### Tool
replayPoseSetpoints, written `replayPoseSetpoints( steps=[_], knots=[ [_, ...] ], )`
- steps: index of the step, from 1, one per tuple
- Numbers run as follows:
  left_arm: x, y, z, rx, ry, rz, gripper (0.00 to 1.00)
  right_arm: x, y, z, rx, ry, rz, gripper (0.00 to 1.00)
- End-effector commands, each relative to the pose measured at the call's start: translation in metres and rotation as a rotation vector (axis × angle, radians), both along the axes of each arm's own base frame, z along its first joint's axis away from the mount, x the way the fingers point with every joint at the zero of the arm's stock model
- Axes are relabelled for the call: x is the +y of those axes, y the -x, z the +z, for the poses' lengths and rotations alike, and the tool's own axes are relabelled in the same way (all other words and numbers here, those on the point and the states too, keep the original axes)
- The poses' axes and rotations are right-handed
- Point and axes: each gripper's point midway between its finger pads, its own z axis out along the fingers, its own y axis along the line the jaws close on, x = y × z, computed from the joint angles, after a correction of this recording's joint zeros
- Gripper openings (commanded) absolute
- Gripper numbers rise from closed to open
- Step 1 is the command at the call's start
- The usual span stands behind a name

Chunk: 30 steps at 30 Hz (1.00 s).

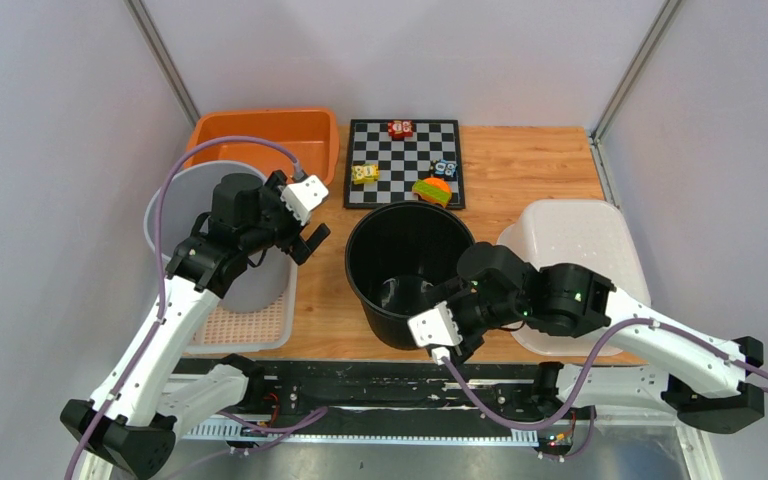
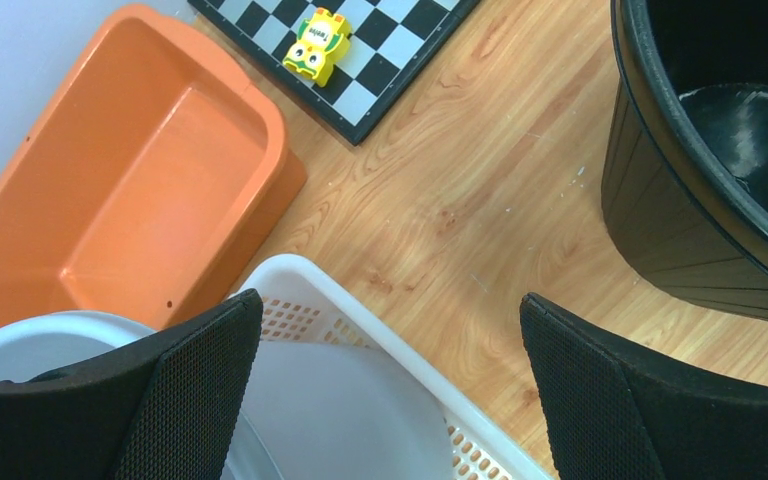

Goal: Turn the large container upside down

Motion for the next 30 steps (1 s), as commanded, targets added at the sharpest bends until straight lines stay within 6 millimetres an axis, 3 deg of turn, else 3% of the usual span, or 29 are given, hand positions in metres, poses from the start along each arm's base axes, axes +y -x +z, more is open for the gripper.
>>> replayPoseSetpoints(
  steps=[1, 6, 11, 17, 20, 24, 30],
  knots=[
    [-0.001, 0.002, 0.001, 0.007, 0.007, -0.025, 1.0, 0.012, 0.005, 0.01, 0.017, -0.048, 0.007, 0.66],
    [-0.002, 0.004, 0.002, 0.005, 0.012, -0.032, 1.0, 0.014, 0.019, 0.013, 0.123, -0.018, 0.019, 0.51],
    [-0.003, 0.006, 0.004, -0.003, 0.02, -0.037, 1.0, 0.014, 0.015, 0.007, 0.151, 0.05, -0.023, 0.33],
    [-0.003, 0.008, 0.009, -0.015, 0.029, -0.043, 1.0, 0.015, 0.003, 0.001, 0.146, 0.117, -0.098, 0.03],
    [-0.003, 0.008, 0.011, -0.018, 0.031, -0.042, 1.0, 0.018, 0.002, 0.01, 0.159, 0.099, -0.121, 0.03],
    [-0.002, 0.007, 0.025, -0.032, 0.028, -0.036, 1.0, 0.021, -0.001, 0.037, 0.201, 0.021, -0.15, 0.03],
    [0.005, 0.0, 0.071, -0.11, 0.06, 0.028, 1.0, 0.023, -0.005, 0.072, 0.293, -0.092, -0.194, 0.03]
  ],
)
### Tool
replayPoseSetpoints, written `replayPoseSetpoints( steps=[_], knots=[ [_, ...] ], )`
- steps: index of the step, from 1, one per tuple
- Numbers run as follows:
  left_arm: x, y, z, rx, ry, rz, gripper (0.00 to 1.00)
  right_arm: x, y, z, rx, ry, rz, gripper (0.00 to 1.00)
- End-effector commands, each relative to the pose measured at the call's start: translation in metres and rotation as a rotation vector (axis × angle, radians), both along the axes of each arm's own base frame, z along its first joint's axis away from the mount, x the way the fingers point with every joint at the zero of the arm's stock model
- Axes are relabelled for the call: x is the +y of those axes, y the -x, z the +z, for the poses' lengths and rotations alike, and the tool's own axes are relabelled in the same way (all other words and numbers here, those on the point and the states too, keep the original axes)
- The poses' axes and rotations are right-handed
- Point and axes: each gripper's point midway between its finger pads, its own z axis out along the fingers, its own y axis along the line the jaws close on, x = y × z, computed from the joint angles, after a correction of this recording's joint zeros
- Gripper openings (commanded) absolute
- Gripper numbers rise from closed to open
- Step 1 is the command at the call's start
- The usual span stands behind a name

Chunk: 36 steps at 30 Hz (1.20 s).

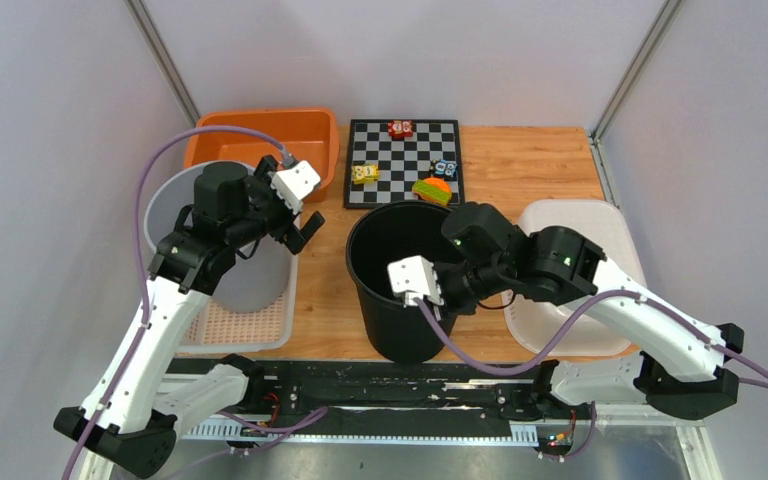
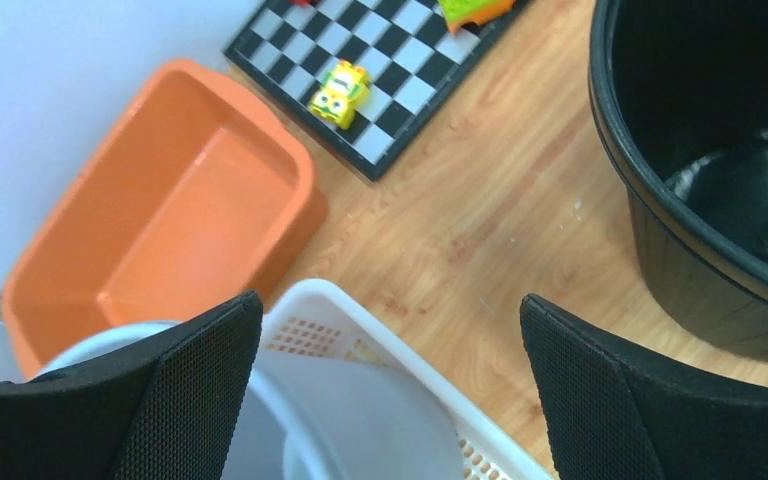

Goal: Turn the large container upside down

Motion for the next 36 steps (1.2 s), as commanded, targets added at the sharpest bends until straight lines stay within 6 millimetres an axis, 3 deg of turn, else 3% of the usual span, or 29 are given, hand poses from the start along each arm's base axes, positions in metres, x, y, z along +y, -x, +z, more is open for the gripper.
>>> replayPoseSetpoints(
  steps=[1, 3, 8, 19, 27, 36],
  knots=[
    [0.009, -0.005, 0.043, -0.08, 0.037, 0.067, 1.0, 0.001, -0.001, 0.036, 0.066, -0.122, -0.047, 0.03],
    [0.012, -0.007, 0.06, -0.106, 0.056, 0.095, 1.0, 0.003, -0.008, 0.041, 0.09, -0.157, -0.09, 0.02],
    [0.015, -0.004, 0.073, -0.119, 0.079, 0.115, 1.0, 0.005, -0.042, 0.061, 0.176, -0.278, -0.254, 0.02],
    [0.017, 0.009, 0.073, -0.122, 0.102, 0.109, 1.0, 0.003, -0.091, 0.088, 0.46, -0.541, -0.457, 0.02],
    [0.018, 0.016, 0.052, -0.071, 0.088, 0.108, 1.0, -0.012, -0.143, 0.077, 0.757, -0.685, -0.618, 0.02],
    [0.013, 0.022, 0.017, -0.001, 0.037, 0.049, 1.0, -0.034, -0.186, 0.046, 0.853, -0.753, -0.775, 0.02]
  ],
)
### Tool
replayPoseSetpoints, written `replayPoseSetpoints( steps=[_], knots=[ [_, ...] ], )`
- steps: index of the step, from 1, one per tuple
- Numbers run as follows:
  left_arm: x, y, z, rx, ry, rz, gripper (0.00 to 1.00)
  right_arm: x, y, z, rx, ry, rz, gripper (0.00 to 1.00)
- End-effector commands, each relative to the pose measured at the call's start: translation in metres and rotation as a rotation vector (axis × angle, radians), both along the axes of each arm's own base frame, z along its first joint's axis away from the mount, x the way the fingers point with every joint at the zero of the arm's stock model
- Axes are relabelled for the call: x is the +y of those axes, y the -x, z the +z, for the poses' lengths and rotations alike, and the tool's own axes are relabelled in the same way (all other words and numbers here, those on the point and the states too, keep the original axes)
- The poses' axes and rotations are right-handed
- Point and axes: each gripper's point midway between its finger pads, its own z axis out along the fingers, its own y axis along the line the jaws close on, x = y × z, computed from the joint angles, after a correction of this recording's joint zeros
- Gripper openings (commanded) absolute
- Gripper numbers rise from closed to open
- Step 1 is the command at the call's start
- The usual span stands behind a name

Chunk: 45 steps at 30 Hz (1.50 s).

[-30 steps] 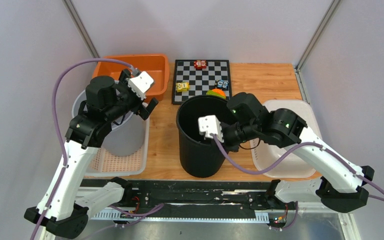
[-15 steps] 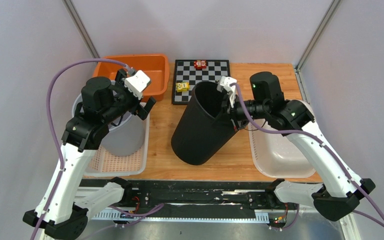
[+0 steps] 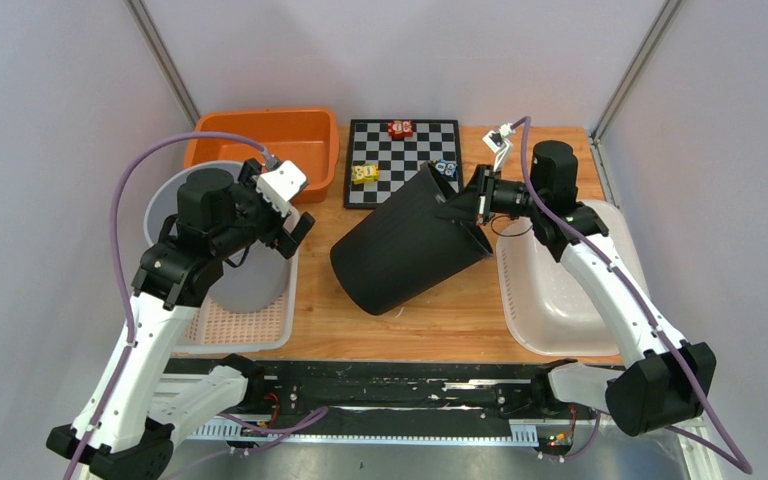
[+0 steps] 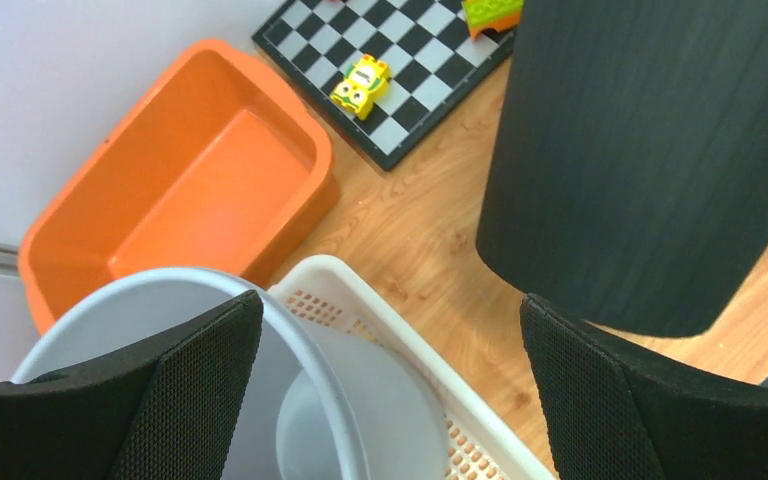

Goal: Turn the large container upside down

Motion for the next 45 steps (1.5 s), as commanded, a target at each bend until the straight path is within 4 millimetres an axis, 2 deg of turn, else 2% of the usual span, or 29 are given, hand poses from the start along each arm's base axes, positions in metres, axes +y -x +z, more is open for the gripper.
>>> replayPoseSetpoints(
  steps=[1, 7, 10, 21, 27, 39, 45],
  knots=[
    [-0.004, 0.009, -0.02, 0.047, -0.019, -0.058, 1.0, -0.007, -0.013, 0.016, -0.023, -0.088, -0.019, 0.02],
    [-0.016, 0.018, -0.048, 0.123, -0.023, -0.139, 1.0, -0.022, -0.028, -0.006, -0.006, -0.062, -0.08, 0.03],
    [-0.02, 0.022, -0.059, 0.157, -0.017, -0.167, 1.0, -0.03, -0.032, -0.015, -0.029, -0.033, -0.106, 0.07],
    [-0.037, 0.029, -0.089, 0.302, 0.052, -0.212, 1.0, -0.049, -0.029, -0.045, -0.118, 0.095, -0.154, 0.2],
    [-0.043, 0.028, -0.101, 0.37, 0.075, -0.212, 1.0, -0.06, -0.028, -0.056, -0.171, 0.166, -0.19, 0.24],
    [-0.056, 0.029, -0.119, 0.507, 0.128, -0.217, 1.0, -0.073, -0.027, -0.07, -0.235, 0.256, -0.236, 0.47],
    [-0.064, 0.018, -0.125, 0.546, 0.169, -0.198, 1.0, -0.078, -0.029, -0.073, -0.257, 0.289, -0.257, 0.51]
  ],
)
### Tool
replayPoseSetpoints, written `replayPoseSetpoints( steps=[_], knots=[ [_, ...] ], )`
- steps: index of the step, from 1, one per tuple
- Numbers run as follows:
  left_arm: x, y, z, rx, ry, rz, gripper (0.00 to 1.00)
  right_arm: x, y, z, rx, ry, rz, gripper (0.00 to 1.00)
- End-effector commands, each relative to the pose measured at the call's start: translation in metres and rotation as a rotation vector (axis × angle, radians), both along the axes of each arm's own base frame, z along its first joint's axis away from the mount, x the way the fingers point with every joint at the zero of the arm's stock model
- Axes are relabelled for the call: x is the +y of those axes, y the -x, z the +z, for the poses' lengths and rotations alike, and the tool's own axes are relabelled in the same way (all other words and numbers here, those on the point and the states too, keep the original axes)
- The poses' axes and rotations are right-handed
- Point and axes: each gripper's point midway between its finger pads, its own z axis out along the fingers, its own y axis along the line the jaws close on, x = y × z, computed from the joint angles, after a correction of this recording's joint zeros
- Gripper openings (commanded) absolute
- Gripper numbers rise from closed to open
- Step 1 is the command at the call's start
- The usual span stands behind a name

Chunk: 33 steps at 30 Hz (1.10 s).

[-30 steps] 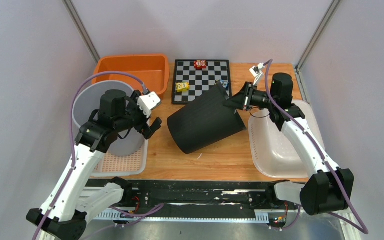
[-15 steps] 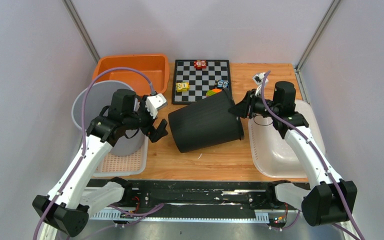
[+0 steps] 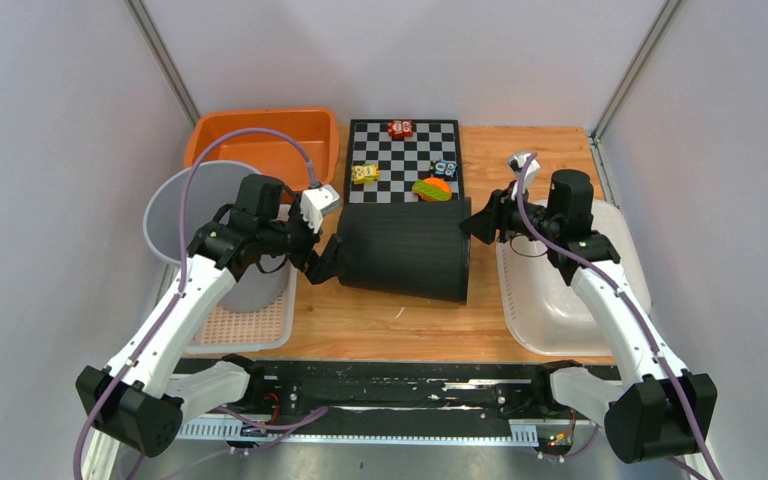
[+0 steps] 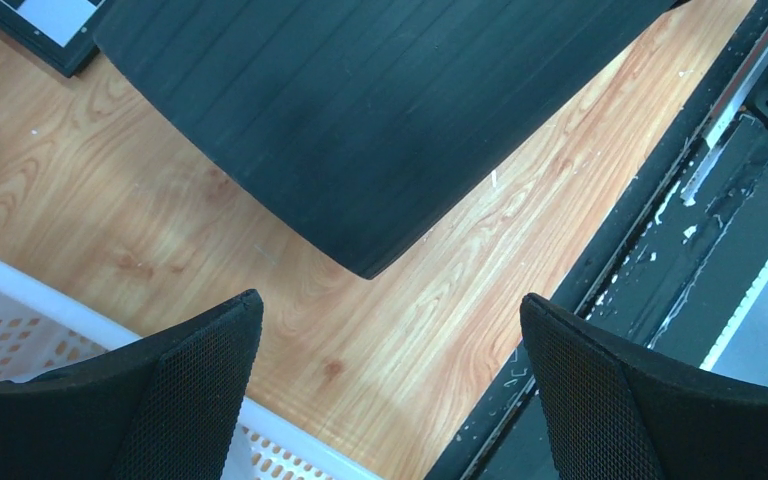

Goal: Turn the large container upside down

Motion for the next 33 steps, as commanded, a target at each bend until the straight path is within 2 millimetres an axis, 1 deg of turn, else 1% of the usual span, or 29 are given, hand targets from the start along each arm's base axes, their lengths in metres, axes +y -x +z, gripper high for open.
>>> replayPoseSetpoints(
  steps=[1, 8, 15, 19, 23, 29, 31, 33],
  knots=[
    [-0.008, -0.01, -0.001, 0.033, 0.049, 0.028, 1.0, -0.012, -0.001, -0.005, -0.028, 0.049, -0.038, 0.51],
    [-0.012, -0.034, -0.004, 0.06, 0.093, 0.112, 1.0, -0.018, -0.004, -0.007, -0.047, 0.091, -0.074, 0.52],
    [-0.006, -0.064, -0.007, 0.089, 0.156, 0.206, 1.0, -0.015, -0.004, -0.013, -0.073, 0.176, -0.09, 0.52],
    [-0.007, -0.075, -0.01, 0.118, 0.196, 0.239, 1.0, -0.013, -0.005, -0.006, -0.13, 0.24, -0.096, 0.52],
    [-0.013, -0.079, -0.016, 0.165, 0.231, 0.235, 1.0, -0.009, -0.005, 0.0, -0.154, 0.298, -0.106, 0.51],
    [-0.021, -0.079, -0.022, 0.214, 0.274, 0.218, 1.0, -0.006, -0.004, 0.001, -0.154, 0.367, -0.127, 0.42],
    [-0.024, -0.078, -0.02, 0.22, 0.292, 0.209, 1.0, -0.005, -0.003, 0.001, -0.147, 0.38, -0.128, 0.39],
    [-0.026, -0.076, -0.02, 0.237, 0.305, 0.2, 1.0, -0.004, -0.003, 0.0, -0.14, 0.384, -0.122, 0.38]
  ],
)
